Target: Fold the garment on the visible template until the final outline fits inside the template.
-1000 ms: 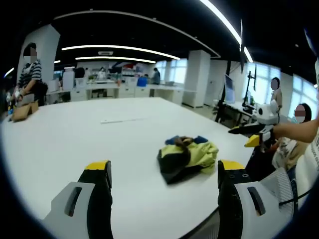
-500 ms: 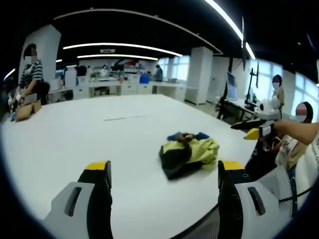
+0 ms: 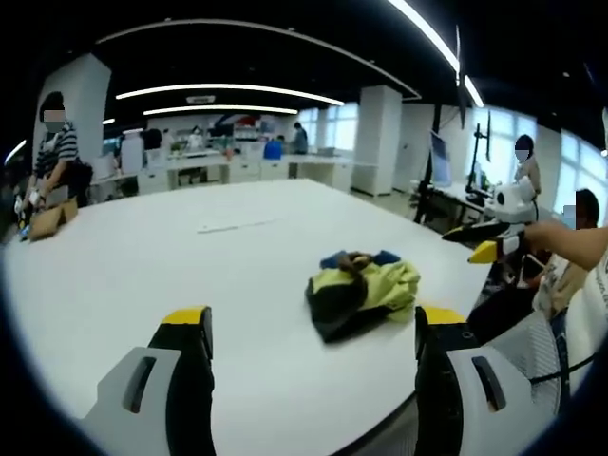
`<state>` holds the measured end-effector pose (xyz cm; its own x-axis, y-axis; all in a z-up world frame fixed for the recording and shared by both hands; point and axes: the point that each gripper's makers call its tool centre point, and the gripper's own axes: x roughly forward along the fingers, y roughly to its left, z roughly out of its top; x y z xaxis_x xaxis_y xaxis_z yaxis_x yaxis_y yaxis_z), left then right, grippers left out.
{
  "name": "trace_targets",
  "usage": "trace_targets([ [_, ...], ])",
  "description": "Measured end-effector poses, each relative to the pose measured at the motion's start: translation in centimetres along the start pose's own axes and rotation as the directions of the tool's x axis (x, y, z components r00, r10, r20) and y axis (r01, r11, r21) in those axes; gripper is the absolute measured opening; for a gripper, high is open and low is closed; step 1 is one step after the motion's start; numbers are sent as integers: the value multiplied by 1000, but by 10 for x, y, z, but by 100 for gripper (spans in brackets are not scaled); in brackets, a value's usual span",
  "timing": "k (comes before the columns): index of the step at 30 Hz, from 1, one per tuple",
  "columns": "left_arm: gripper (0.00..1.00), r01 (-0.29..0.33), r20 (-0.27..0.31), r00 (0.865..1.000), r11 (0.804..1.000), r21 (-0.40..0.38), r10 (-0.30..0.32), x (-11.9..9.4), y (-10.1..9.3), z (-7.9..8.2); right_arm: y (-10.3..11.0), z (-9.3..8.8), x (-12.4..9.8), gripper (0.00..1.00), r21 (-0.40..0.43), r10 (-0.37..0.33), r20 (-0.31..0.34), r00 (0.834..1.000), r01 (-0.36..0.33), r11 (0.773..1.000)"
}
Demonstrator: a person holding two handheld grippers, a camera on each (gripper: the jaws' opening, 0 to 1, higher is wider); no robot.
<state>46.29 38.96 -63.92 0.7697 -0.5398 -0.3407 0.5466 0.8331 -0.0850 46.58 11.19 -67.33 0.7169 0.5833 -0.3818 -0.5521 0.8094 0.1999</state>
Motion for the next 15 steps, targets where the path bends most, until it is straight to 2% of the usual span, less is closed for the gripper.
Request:
trace_targets([
  [15, 80, 20, -1, 1000, 1000, -5, -20, 1, -3, 1, 0, 4, 1, 94, -20, 24, -1, 1000, -24, 1000],
])
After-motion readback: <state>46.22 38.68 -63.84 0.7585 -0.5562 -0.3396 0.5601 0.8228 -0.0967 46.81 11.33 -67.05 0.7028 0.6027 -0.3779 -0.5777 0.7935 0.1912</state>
